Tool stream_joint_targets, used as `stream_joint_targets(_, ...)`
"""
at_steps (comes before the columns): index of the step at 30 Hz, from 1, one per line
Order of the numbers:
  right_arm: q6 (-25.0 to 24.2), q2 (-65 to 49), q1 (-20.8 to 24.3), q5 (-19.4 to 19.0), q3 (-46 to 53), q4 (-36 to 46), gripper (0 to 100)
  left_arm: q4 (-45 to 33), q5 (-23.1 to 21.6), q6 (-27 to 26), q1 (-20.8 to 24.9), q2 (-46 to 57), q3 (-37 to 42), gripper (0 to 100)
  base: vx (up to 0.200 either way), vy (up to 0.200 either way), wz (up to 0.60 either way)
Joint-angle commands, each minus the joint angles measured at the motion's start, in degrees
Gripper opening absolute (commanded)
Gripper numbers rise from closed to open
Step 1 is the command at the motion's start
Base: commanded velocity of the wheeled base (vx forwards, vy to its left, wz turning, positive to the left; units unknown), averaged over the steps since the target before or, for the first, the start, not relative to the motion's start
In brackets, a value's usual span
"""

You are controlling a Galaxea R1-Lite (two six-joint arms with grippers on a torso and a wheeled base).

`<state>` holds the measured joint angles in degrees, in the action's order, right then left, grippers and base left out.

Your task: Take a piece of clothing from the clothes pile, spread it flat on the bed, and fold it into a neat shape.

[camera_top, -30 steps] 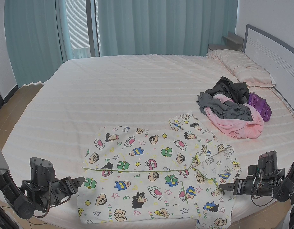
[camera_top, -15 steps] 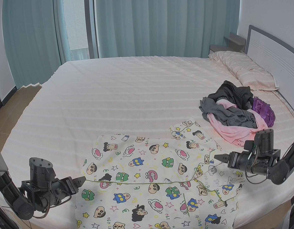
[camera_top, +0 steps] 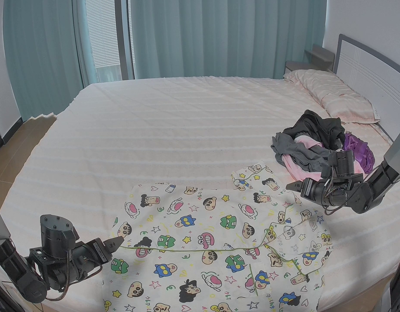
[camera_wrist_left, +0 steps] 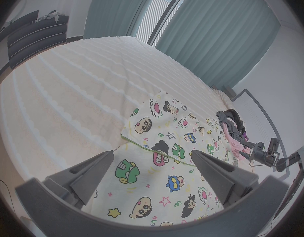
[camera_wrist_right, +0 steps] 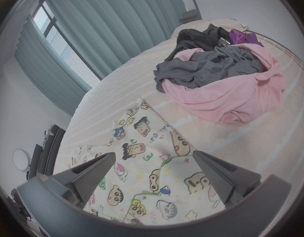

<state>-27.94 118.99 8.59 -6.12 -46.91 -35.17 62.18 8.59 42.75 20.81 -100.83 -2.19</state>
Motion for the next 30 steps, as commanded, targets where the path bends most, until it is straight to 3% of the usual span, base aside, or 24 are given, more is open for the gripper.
stream_joint_targets(1, -0.36, 4.32, -1.04, -0.21, -3.19, 0.19, 100, 0.13, -0.07, 0.23, 0.81, 0.19, 0.26, 100, 0.0, 0.0, 0.0)
stream_joint_targets(22, -2.21, 18.91, 0.55, -0.65, -21.38, 1.6, 100, 0.31, 0.02, 1.28, 2.31, 0.37, 1.23, 100, 0.0, 0.0, 0.0)
stream_joint_targets(30, -4.58, 19.61, 0.11, -2.93, -23.67, 1.6, 100, 0.39, 0.19, 1.37, 2.31, 0.46, 1.14, 100, 0.15, 0.0, 0.0)
